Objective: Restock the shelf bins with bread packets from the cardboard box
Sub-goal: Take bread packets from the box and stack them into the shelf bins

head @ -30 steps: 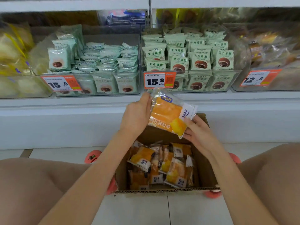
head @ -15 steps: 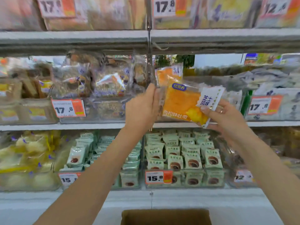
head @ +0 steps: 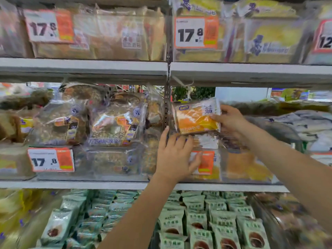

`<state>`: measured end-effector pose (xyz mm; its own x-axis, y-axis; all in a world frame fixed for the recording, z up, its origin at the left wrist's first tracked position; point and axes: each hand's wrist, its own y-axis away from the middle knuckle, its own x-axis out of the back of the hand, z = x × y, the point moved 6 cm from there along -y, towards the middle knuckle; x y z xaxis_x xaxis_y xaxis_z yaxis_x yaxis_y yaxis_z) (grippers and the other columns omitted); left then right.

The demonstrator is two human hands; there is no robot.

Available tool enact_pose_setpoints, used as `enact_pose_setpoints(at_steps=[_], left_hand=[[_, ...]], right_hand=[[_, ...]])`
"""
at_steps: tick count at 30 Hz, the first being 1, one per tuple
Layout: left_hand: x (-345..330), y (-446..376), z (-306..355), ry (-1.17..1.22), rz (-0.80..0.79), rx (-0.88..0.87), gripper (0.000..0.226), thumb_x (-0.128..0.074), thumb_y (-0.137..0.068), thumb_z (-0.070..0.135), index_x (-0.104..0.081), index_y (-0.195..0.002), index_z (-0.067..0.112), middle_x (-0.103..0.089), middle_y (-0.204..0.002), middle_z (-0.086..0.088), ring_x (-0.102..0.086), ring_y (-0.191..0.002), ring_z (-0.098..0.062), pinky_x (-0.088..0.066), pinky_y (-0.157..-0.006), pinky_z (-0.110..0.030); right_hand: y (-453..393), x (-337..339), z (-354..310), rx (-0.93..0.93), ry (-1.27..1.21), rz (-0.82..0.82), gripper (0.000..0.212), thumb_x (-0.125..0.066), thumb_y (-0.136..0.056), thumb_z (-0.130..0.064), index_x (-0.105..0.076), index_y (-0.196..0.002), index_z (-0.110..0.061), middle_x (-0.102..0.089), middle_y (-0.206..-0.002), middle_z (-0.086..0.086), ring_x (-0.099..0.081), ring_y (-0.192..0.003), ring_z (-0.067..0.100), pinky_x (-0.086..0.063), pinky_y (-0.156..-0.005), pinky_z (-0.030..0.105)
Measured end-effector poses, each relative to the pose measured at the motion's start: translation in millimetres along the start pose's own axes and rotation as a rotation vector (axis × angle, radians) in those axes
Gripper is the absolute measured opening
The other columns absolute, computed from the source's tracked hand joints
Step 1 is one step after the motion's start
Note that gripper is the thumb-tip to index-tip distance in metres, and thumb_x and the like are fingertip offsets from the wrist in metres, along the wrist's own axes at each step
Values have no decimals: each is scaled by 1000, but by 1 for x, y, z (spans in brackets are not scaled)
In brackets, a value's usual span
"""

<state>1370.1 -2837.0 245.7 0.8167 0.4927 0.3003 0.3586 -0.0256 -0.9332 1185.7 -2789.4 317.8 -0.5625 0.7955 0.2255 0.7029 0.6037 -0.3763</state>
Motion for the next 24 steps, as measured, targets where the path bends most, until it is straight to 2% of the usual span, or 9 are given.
enact_pose_setpoints(at_steps=[2,6,10,12,14,16,18,21,24], left_hand=[[1,2,1,32,67,-17,39,-45,-87,42,-68,-86,10,-67,-82,-5,-63,-84,-27,-34,-104,-44],[2,3,0,54,134,-34,33,-49,-84,39,-66,-81,10,-66,-79,-4,-61,-80,-24,-36,-104,-42],[2,2,0,63,161,-31,32,-48,-84,38,-64,-77,11,-65,-76,-3,-60,-76,-24,-37,-103,-42],[2,2,0,59,160,-30,32,-48,-84,38,-64,-76,11,-64,-74,-2,-60,-74,-24,-38,-102,-42],[2,2,0,60,161,-31,33,-48,-84,39,-64,-75,11,-64,-73,-2,-59,-73,-24,-37,-103,-41],[2,2,0,59,161,-26,33,-48,-85,38,-63,-75,11,-63,-72,-2,-58,-71,-24,-37,-103,-41],[2,2,0,58,158,-22,33,-48,-84,38,-63,-75,11,-63,-72,-3,-58,-70,-24,-37,-102,-42],[2,2,0,53,158,-22,33,-48,-84,38,-64,-75,11,-63,-72,-3,-58,-70,-24,-38,-101,-42],[2,2,1,51,171,-23,33,-47,-84,38,-64,-75,11,-62,-71,-2,-57,-69,-24,-37,-101,-42]], right_hand=[[-14,-15,7,-45,-101,3,36,-64,-88,-7,-56,-123,-8,-64,-118,14,-63,-84,22,-56,-73,36],[-28,-26,19,-105,-252,62,41,-63,-88,-6,-50,-126,-12,-62,-117,9,-65,-91,25,-57,-78,44],[-28,-25,19,-121,-404,65,21,-59,-89,1,-51,-102,-14,-62,-108,15,-67,-81,27,-59,-62,45],[-26,-25,20,-105,-295,36,24,-60,-88,2,-50,-105,-12,-63,-110,15,-66,-85,27,-60,-68,41],[-25,-27,20,-45,-40,34,32,-65,-85,0,-51,-112,-9,-62,-118,15,-63,-98,25,-55,-79,34],[-22,-28,13,52,169,54,40,-70,-82,-4,-50,-118,-4,-62,-121,14,-59,-95,19,-50,-71,22],[-20,-26,7,56,238,47,51,-73,-80,-11,-48,-123,-5,-60,-124,11,-54,-94,14,-44,-65,14],[-21,-26,8,-38,289,-69,76,-79,-74,-23,-35,-135,-11,-54,-131,6,-49,-99,14,-40,-77,22],[-19,-35,4,-17,464,-169,98,-84,-68,-17,-21,-143,-11,-47,-139,7,-47,-118,21,-39,-92,30]])
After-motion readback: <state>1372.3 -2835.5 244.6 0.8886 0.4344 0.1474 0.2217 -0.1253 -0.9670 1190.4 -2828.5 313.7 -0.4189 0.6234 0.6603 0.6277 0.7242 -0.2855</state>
